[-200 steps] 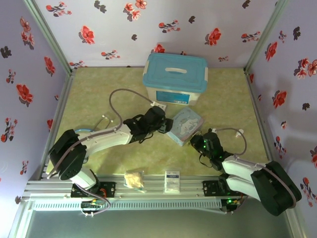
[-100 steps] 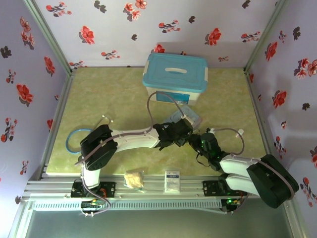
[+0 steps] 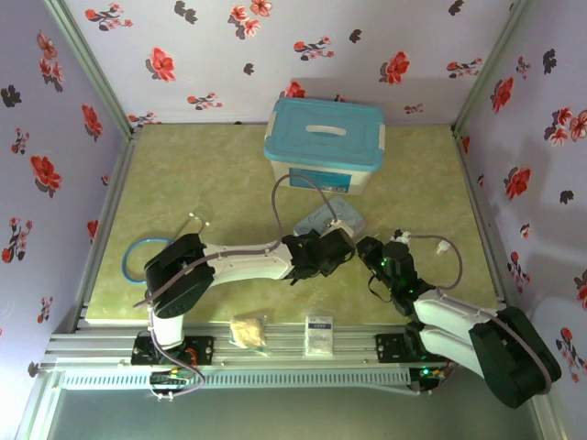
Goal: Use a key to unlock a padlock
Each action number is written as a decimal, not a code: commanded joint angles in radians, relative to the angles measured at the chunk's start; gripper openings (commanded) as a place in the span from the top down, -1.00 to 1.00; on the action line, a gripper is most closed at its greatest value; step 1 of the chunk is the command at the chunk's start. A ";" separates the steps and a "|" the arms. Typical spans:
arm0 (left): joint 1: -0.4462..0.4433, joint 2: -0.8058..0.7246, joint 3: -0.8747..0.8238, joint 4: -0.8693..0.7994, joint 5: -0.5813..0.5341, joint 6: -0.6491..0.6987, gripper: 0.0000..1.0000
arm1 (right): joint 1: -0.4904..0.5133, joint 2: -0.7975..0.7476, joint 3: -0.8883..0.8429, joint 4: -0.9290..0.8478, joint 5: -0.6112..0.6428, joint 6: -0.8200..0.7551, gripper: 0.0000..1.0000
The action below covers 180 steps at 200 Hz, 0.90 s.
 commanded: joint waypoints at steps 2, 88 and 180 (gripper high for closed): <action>0.022 0.002 -0.075 -0.147 -0.023 0.007 -0.28 | -0.013 -0.007 0.083 -0.094 -0.066 -0.113 0.98; 0.163 -0.123 -0.211 0.042 -0.029 0.312 -0.37 | -0.014 0.197 0.177 -0.201 -0.517 -0.260 0.94; 0.278 -0.395 -0.290 0.110 0.116 0.253 -0.55 | -0.028 0.354 0.329 -0.560 -0.629 -0.386 0.85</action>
